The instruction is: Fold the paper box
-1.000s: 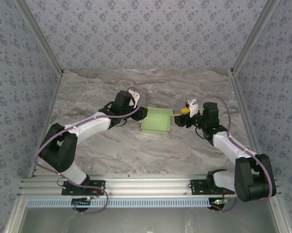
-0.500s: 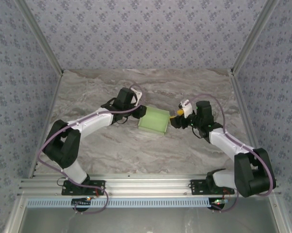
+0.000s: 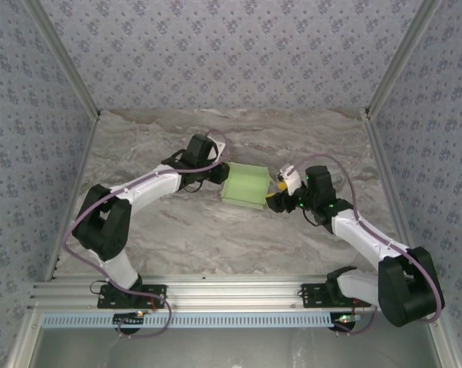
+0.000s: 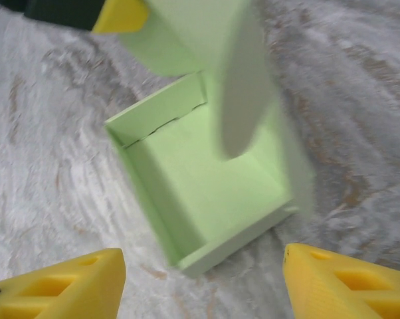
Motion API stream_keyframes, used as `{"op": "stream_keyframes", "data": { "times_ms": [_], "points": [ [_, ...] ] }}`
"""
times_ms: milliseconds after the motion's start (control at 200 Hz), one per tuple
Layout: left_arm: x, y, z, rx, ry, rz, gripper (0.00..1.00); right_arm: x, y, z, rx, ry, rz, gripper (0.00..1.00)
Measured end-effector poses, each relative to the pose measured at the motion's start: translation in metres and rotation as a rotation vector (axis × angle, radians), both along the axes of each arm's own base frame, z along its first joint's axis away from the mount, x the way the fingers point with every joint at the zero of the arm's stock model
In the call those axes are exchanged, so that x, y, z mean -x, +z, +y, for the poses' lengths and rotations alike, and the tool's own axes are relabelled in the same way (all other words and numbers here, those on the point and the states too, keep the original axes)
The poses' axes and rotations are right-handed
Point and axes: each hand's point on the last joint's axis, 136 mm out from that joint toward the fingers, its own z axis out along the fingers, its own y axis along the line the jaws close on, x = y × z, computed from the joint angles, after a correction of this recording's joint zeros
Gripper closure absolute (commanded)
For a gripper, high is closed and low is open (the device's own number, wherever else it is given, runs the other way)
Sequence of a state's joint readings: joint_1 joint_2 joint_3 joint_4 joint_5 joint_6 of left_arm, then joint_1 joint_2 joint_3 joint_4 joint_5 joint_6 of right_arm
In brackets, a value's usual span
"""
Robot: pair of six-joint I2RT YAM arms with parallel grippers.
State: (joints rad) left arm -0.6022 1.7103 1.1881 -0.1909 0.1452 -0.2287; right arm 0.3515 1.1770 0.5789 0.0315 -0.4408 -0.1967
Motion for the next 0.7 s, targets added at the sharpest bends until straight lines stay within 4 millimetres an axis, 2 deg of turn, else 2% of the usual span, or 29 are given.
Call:
{"op": "stream_keyframes", "data": {
  "times_ms": [150, 490, 625, 705],
  "points": [
    [0.002, -0.001, 0.001, -0.010, 0.000, 0.015, 0.77, 0.004, -0.008, 0.008, 0.037, 0.036, 0.002, 0.34],
    [0.008, -0.006, 0.006, -0.035, -0.001, 0.052, 0.76, -0.032, -0.005, -0.014, 0.048, -0.060, -0.054, 0.34],
    [0.006, -0.004, 0.003, -0.030, 0.001, 0.062, 0.76, -0.042, -0.002, -0.005, 0.030, -0.026, -0.065, 0.39],
    [0.005, -0.002, 0.000, -0.021, 0.001, 0.069, 0.76, -0.048, 0.001, 0.000, 0.017, -0.013, -0.073, 0.46]
  ]
}}
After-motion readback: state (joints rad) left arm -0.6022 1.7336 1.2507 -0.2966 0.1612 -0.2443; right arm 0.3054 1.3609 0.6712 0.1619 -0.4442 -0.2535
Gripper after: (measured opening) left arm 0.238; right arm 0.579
